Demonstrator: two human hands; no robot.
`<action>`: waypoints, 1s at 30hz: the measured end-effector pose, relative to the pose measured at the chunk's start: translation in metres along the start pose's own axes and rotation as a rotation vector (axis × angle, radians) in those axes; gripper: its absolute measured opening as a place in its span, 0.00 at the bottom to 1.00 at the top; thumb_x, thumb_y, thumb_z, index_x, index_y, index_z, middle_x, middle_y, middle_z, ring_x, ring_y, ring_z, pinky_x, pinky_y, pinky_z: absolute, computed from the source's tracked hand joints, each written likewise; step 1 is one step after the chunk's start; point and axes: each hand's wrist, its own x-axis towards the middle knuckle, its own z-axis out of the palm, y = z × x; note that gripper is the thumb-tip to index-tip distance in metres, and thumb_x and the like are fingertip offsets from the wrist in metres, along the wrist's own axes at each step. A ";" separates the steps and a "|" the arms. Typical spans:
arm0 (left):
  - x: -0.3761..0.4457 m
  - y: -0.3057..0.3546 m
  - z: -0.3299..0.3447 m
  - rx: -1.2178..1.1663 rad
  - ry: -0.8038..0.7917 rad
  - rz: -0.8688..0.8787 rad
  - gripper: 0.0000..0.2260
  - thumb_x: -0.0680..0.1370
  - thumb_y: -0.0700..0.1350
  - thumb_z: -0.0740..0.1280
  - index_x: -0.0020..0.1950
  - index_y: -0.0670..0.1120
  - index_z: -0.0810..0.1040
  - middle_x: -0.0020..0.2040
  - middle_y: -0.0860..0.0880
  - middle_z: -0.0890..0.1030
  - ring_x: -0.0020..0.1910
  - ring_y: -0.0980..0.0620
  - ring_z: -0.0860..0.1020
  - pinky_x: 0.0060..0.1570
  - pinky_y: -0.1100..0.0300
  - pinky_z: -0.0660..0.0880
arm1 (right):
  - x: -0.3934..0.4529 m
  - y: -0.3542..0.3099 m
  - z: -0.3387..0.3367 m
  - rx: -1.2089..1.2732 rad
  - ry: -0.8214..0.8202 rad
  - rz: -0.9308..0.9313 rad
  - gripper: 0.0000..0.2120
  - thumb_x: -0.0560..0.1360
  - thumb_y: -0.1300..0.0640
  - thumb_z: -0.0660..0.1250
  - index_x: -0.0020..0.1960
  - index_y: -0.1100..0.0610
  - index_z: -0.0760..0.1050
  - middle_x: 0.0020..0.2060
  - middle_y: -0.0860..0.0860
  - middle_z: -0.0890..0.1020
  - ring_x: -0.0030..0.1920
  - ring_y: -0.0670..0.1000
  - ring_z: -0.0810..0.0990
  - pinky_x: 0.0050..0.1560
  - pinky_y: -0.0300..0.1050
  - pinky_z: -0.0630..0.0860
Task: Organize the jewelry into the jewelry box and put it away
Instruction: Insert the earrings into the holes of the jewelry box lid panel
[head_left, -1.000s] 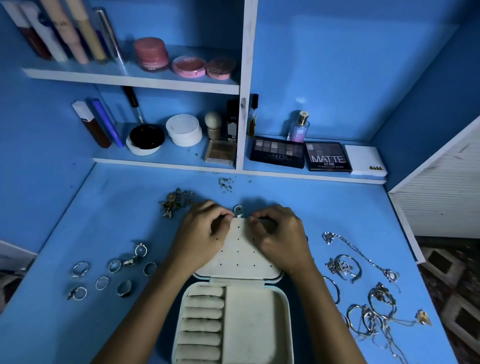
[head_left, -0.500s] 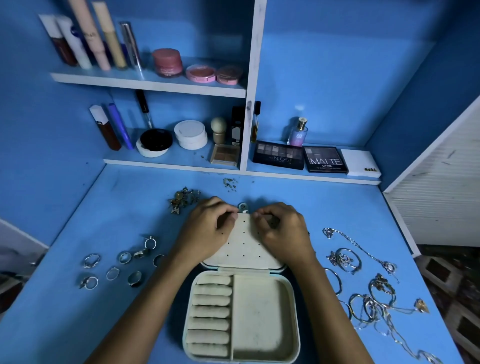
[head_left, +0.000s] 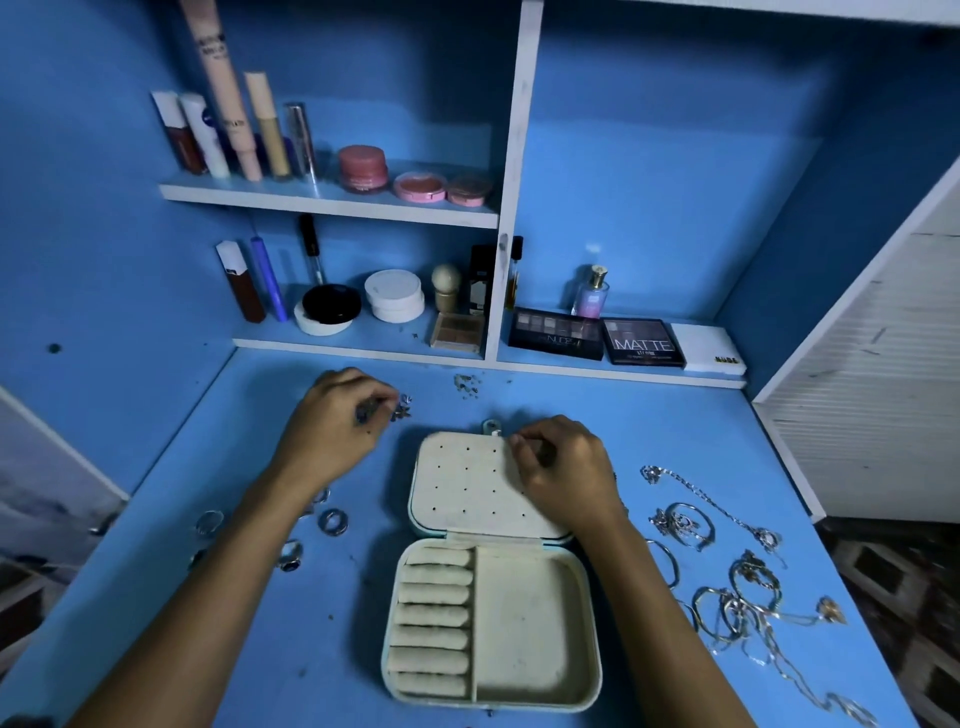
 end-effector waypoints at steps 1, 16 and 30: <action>0.001 -0.006 -0.002 0.021 0.019 -0.021 0.05 0.76 0.42 0.71 0.49 0.46 0.85 0.43 0.51 0.80 0.45 0.47 0.77 0.47 0.57 0.74 | 0.000 -0.001 0.000 0.000 -0.001 -0.002 0.04 0.75 0.55 0.72 0.46 0.55 0.83 0.42 0.50 0.83 0.46 0.53 0.79 0.45 0.41 0.73; 0.006 -0.032 0.002 0.071 -0.033 -0.187 0.07 0.74 0.41 0.72 0.52 0.46 0.85 0.47 0.48 0.82 0.49 0.44 0.79 0.51 0.52 0.77 | -0.001 -0.002 -0.001 -0.017 -0.004 0.000 0.06 0.76 0.53 0.71 0.47 0.55 0.83 0.44 0.49 0.83 0.47 0.52 0.79 0.44 0.41 0.72; 0.011 -0.028 0.003 0.096 -0.070 -0.186 0.04 0.73 0.43 0.73 0.45 0.51 0.85 0.44 0.53 0.80 0.48 0.47 0.78 0.49 0.49 0.78 | -0.001 -0.001 -0.001 -0.014 0.001 0.009 0.06 0.76 0.52 0.70 0.47 0.54 0.83 0.44 0.48 0.83 0.47 0.51 0.78 0.43 0.39 0.70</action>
